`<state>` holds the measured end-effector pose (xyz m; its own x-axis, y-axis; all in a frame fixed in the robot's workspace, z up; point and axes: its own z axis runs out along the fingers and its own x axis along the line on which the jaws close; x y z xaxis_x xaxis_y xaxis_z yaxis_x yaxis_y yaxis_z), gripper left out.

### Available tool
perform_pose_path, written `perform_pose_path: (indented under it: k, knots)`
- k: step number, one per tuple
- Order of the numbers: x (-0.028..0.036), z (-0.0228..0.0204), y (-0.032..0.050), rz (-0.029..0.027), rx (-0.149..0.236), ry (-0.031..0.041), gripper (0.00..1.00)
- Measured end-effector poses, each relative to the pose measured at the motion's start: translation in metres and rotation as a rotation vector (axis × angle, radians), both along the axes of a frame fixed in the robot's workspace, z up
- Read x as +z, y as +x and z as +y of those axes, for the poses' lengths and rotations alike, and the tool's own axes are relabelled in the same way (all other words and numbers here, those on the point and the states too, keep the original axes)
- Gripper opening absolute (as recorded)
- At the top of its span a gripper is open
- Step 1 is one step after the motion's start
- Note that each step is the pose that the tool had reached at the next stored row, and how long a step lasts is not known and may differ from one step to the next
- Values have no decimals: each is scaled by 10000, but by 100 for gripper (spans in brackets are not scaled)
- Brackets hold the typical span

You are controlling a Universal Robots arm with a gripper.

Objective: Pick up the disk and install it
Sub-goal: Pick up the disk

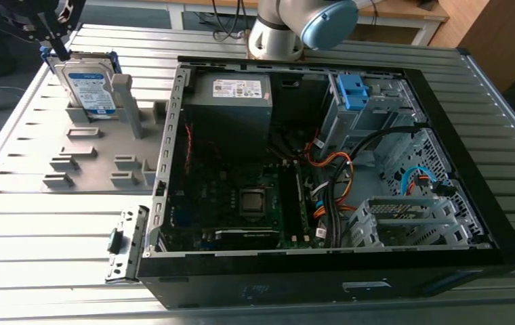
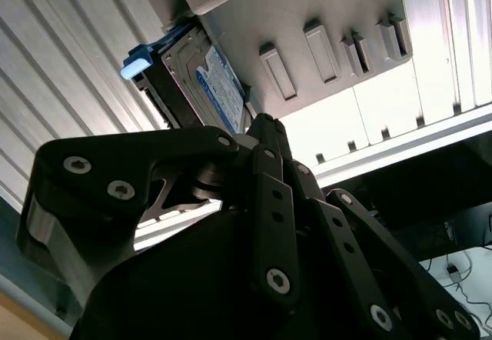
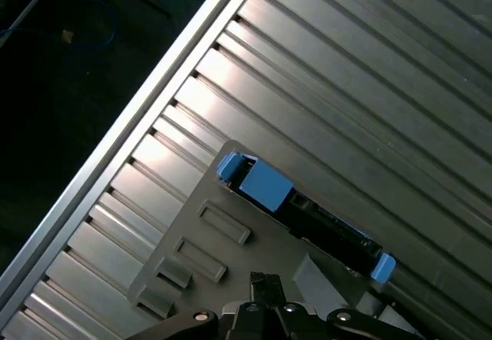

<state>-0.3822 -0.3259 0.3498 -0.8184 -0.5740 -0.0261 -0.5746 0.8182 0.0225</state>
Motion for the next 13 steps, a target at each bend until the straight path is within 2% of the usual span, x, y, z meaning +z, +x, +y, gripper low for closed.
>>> perform_pose_path:
  k: [13]
  knots:
    - [0,0,0,0,294,0,11]
